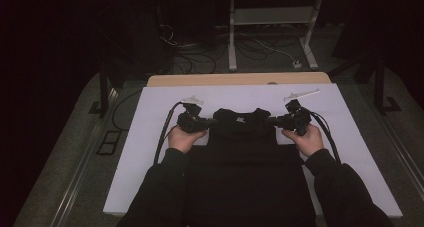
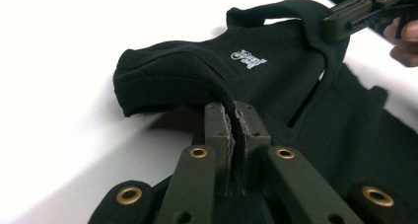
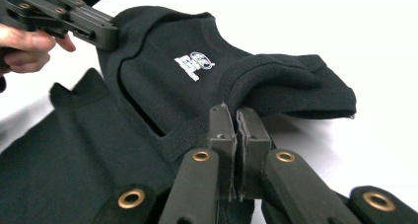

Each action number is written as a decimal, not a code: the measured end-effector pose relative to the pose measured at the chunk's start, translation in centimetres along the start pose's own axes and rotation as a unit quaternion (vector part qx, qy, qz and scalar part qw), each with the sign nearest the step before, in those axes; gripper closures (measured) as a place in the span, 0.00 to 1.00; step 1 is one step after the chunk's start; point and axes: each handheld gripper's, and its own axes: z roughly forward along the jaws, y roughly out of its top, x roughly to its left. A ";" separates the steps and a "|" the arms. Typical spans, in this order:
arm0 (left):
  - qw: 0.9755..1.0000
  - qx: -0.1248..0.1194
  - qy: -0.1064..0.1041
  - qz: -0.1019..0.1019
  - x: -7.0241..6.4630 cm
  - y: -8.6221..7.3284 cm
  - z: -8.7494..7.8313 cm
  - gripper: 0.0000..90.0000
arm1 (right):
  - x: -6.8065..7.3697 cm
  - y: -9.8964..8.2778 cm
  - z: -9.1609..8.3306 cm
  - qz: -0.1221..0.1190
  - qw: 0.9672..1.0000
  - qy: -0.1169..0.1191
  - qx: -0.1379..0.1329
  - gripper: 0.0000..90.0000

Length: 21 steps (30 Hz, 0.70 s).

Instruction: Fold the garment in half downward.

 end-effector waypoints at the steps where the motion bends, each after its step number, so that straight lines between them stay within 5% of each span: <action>1: 1.000 0.001 -0.001 -0.002 0.0 0.0 -0.1 0.94 | 0.1 0.0 -0.2 -0.001 1.000 0.002 -0.001 0.95; 21: 1.000 -0.014 -0.011 0.003 -1.9 -0.1 -1.8 0.94 | 1.4 -0.6 -2.3 -0.004 1.000 0.007 -0.017 0.95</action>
